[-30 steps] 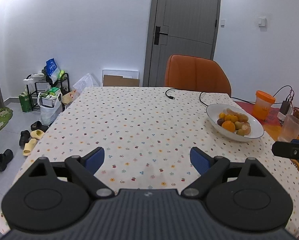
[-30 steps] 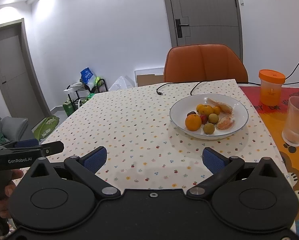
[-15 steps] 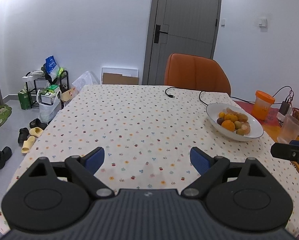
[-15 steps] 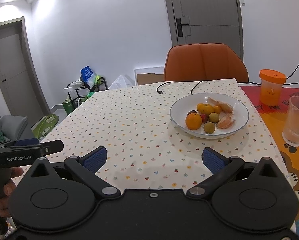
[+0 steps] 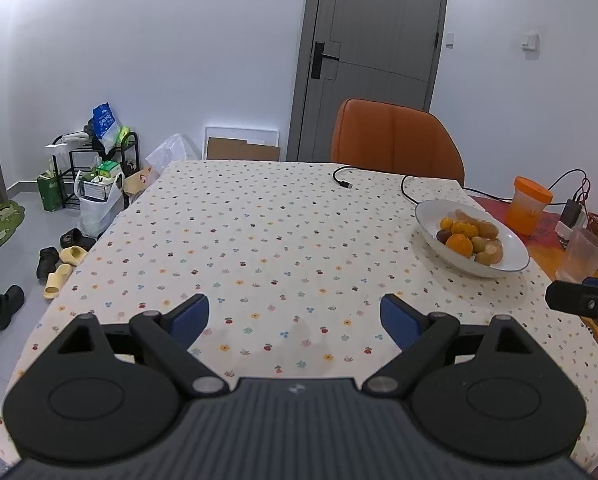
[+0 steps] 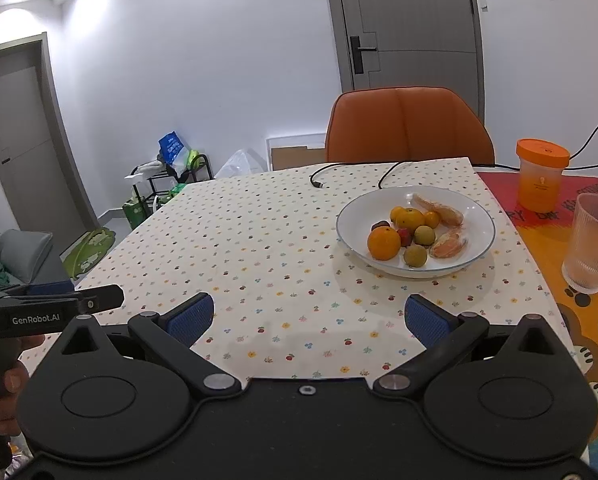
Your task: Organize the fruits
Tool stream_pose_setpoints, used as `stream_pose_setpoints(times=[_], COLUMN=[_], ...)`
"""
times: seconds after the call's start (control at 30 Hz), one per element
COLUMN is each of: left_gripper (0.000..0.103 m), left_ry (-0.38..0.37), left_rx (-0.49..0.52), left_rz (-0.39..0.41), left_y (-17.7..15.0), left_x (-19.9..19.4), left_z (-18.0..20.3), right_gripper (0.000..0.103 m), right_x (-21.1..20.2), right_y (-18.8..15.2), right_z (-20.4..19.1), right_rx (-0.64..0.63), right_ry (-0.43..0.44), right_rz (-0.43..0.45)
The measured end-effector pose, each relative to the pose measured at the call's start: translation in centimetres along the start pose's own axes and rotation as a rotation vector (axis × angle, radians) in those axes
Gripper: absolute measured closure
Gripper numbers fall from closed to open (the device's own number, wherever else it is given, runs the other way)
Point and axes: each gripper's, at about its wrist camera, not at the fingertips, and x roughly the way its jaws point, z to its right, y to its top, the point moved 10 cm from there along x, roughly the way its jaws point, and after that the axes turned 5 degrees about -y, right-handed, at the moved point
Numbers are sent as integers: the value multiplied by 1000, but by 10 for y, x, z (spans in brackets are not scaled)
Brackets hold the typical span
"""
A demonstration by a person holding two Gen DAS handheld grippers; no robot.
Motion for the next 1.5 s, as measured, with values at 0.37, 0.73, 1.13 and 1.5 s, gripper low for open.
stream_pose_setpoints(times=[0.37, 0.73, 1.13, 1.5], left_gripper=[12, 12, 12, 12], left_ry=[17, 18, 16, 25], left_rx=[12, 16, 3, -9], left_rz=[0, 3, -4, -15], left_y=[1, 1, 1, 0], left_x=[-1, -2, -1, 3], left_z=[-1, 0, -1, -3], right_gripper=[0, 0, 0, 0], right_x=[1, 1, 1, 4], right_y=[0, -2, -3, -4], right_z=[0, -1, -2, -3], right_rx=[-1, -5, -13, -16], right_ry=[-1, -1, -6, -3], right_rz=[-3, -8, -12, -17])
